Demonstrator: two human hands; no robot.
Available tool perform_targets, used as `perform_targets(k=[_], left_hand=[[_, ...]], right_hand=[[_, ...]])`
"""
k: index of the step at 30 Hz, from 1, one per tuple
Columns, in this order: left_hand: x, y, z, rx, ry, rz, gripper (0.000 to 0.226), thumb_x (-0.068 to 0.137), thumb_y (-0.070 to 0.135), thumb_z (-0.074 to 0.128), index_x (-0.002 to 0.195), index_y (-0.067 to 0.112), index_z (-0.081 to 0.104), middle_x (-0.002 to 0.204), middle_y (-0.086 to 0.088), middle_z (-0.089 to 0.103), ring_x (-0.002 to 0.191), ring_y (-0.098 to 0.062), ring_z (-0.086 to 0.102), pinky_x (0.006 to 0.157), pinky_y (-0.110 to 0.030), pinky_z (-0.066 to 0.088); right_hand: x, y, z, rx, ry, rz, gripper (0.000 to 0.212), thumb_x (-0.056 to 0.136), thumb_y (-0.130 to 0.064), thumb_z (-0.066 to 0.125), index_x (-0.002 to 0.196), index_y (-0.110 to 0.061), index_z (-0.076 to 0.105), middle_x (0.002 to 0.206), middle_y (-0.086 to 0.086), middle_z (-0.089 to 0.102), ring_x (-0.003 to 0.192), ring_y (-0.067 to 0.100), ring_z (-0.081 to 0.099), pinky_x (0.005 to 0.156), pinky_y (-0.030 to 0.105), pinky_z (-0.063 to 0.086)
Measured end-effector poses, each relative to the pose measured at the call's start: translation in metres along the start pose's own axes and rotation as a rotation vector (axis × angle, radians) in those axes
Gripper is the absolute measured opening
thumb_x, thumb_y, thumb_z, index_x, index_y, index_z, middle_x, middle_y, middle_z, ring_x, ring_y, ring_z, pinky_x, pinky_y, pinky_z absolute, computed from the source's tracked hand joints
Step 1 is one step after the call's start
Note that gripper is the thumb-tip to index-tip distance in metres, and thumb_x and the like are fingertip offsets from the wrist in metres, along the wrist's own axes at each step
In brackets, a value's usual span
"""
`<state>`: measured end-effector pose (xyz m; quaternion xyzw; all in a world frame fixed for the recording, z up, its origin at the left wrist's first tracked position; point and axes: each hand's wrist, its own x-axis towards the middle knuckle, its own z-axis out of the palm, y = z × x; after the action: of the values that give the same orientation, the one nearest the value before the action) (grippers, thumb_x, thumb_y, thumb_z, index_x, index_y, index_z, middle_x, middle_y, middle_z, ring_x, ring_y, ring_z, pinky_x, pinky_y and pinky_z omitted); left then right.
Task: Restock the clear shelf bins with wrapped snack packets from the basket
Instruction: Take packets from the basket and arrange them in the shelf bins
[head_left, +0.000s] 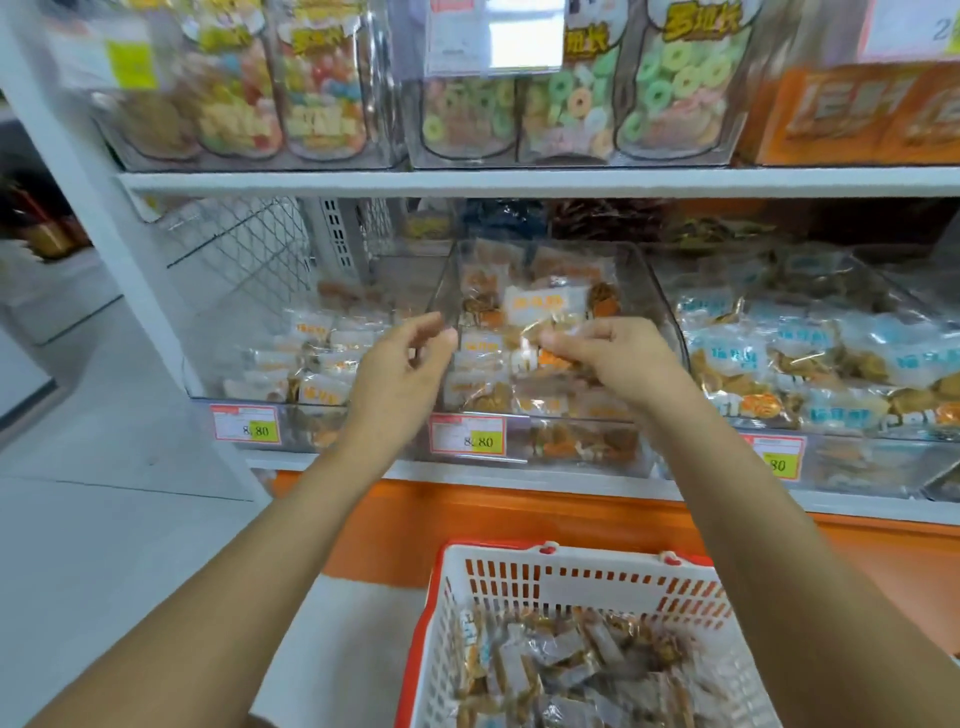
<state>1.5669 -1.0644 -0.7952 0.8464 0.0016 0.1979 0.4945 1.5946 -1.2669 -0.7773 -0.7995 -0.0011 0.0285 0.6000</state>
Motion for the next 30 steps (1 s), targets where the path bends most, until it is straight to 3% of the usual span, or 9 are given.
perform_targets(k=[3,6,9,12,18,22,25,28,30], left_hand=[[0.007,-0.007,0.001,0.178,-0.015,0.107,0.036,0.094,0.02,0.056,0.13,0.017,0.056,0.121,0.005,0.058,0.109,-0.008,0.051,0.093,-0.023,0.042],[0.013,-0.01,0.005,0.257,-0.076,0.191,0.034,0.094,0.019,0.055,0.128,0.018,0.057,0.114,0.011,0.054,0.107,-0.003,0.046,0.092,-0.021,0.037],[0.021,-0.015,0.006,0.306,-0.07,0.229,0.031,0.094,0.019,0.054,0.125,0.018,0.058,0.115,0.007,0.059,0.104,-0.001,0.044,0.089,-0.016,0.032],[0.025,-0.018,0.008,0.34,-0.073,0.256,0.028,0.094,0.018,0.054,0.121,0.018,0.06,0.115,0.005,0.061,0.107,-0.007,0.049,0.088,-0.017,0.033],[0.031,-0.023,0.011,0.373,-0.059,0.321,0.026,0.092,0.016,0.055,0.117,0.018,0.062,0.109,0.007,0.062,0.108,-0.01,0.048,0.084,-0.012,0.029],[0.03,-0.027,0.012,0.399,-0.067,0.356,0.025,0.092,0.015,0.056,0.116,0.016,0.062,0.111,0.005,0.064,0.109,-0.012,0.048,0.087,-0.015,0.03],[0.017,-0.028,0.009,0.354,-0.079,0.431,0.021,0.093,0.021,0.054,0.11,0.015,0.065,0.106,0.004,0.066,0.104,-0.015,0.053,0.091,-0.027,0.038],[-0.012,-0.026,0.008,0.255,-0.138,0.585,0.023,0.093,0.028,0.047,0.092,0.013,0.064,0.087,0.007,0.061,0.085,-0.01,0.051,0.078,-0.023,0.036],[-0.038,-0.029,0.009,0.214,-0.219,0.626,0.025,0.094,0.028,0.047,0.078,0.011,0.059,0.073,0.008,0.052,0.071,-0.005,0.043,0.066,-0.018,0.033]], right_hand=[[0.059,0.007,0.007,-0.024,0.244,0.016,0.031,0.076,-0.033,0.08,0.066,-0.012,0.058,0.064,0.006,0.056,0.064,0.021,0.055,0.061,0.03,0.041],[0.111,0.016,0.018,-0.159,0.382,0.111,0.032,0.082,-0.027,0.074,0.103,-0.003,0.068,0.104,0.013,0.068,0.1,0.028,0.064,0.08,0.03,0.047],[0.139,0.019,0.029,-0.37,0.322,0.157,0.032,0.096,-0.017,0.052,0.121,0.002,0.058,0.127,0.017,0.059,0.117,0.031,0.055,0.096,0.031,0.042],[0.15,0.019,0.033,-0.566,0.266,0.156,0.035,0.099,-0.011,0.038,0.129,0.004,0.05,0.136,0.021,0.049,0.125,0.032,0.047,0.099,0.032,0.037],[0.159,0.018,0.027,-0.944,0.404,0.108,0.026,0.09,-0.016,0.057,0.114,-0.009,0.064,0.118,0.012,0.064,0.109,0.029,0.062,0.075,0.031,0.048],[0.156,0.025,0.022,-0.99,0.327,0.037,0.029,0.093,-0.026,0.058,0.114,-0.008,0.063,0.117,0.014,0.064,0.106,0.03,0.062,0.078,0.03,0.047],[0.132,0.019,0.024,-0.925,0.358,-0.061,0.033,0.093,-0.031,0.055,0.11,-0.004,0.065,0.111,0.018,0.065,0.102,0.034,0.062,0.08,0.034,0.049],[0.081,0.005,0.024,-0.881,0.44,-0.197,0.032,0.09,-0.036,0.06,0.096,-0.004,0.065,0.098,0.019,0.067,0.093,0.035,0.062,0.076,0.036,0.047],[0.041,0.007,0.026,-0.853,0.404,-0.34,0.026,0.091,-0.034,0.06,0.08,-0.011,0.056,0.078,0.008,0.06,0.076,0.028,0.054,0.065,0.034,0.038]])
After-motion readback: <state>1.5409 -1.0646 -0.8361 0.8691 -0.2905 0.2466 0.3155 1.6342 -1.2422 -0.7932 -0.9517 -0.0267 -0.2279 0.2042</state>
